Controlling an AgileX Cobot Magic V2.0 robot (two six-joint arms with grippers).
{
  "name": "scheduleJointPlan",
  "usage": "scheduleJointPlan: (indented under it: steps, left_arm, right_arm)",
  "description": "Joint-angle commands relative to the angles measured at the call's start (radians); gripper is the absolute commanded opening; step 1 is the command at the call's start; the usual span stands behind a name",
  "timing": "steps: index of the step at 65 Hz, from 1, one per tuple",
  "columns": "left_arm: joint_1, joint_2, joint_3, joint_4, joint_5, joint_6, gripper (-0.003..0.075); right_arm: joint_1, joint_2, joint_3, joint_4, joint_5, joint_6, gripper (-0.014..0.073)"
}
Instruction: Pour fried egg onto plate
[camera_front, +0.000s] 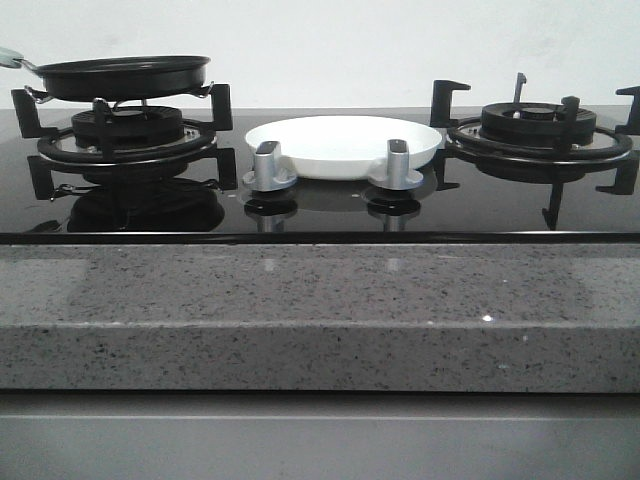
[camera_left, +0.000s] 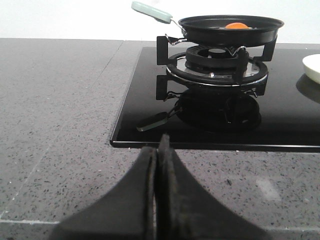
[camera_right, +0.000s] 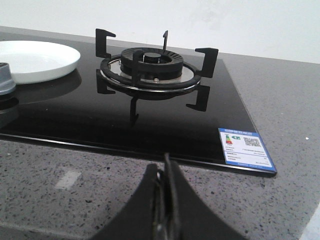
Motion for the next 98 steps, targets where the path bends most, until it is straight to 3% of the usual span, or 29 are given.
scheduleJointPlan:
  steps: [1, 17, 26, 42, 56, 76, 82, 86, 94, 96, 98]
  left_arm:
    - [-0.008, -0.017, 0.004, -0.01, -0.109, -0.006, -0.002]
    - [-0.008, -0.017, -0.008, -0.014, -0.243, -0.006, -0.002]
    - [-0.008, -0.003, -0.086, -0.014, -0.17, -0.006, -0.002]
    - [-0.008, 0.185, -0.322, -0.003, -0.035, -0.006, -0.002]
    - [-0.008, 0.384, -0.435, 0.002, -0.045, -0.006, -0.0019]
    - [-0.008, 0.404, -0.444, 0.002, -0.053, -0.006, -0.0001]
    - [-0.008, 0.404, -0.444, 0.002, -0.053, -0.006, 0.0106]
    - [-0.008, 0.404, -0.444, 0.005, -0.053, -0.006, 0.0267]
    - [-0.008, 0.404, -0.444, 0.005, -0.053, -0.006, 0.0625]
    - [-0.008, 0.404, -0.444, 0.005, -0.053, -0.006, 0.0694]
    - [-0.008, 0.404, -0.444, 0.005, -0.053, -0.006, 0.0711]
  right_arm:
    - [-0.007, -0.019, -0.004, 0.003, -0.082, -0.001, -0.0057]
    - [-0.007, -0.019, -0.004, 0.003, -0.098, -0.001, -0.0057]
    - [-0.007, -0.019, -0.031, 0.003, -0.109, -0.001, -0.0057]
    - [-0.007, 0.059, -0.237, 0.003, 0.064, -0.001, -0.0057]
    - [-0.007, 0.229, -0.402, 0.003, 0.111, -0.001, -0.0057]
    - [-0.007, 0.268, -0.42, 0.003, 0.081, -0.001, -0.0057]
    - [-0.007, 0.268, -0.42, 0.003, 0.084, -0.001, -0.0022]
    - [-0.007, 0.268, -0.42, 0.003, 0.081, -0.001, 0.0068]
    - [-0.007, 0.268, -0.42, 0.003, 0.079, -0.001, 0.0413]
    - [-0.007, 0.268, -0.419, 0.003, 0.075, -0.001, 0.0515]
    - [-0.007, 0.268, -0.417, 0.003, 0.066, -0.001, 0.0586]
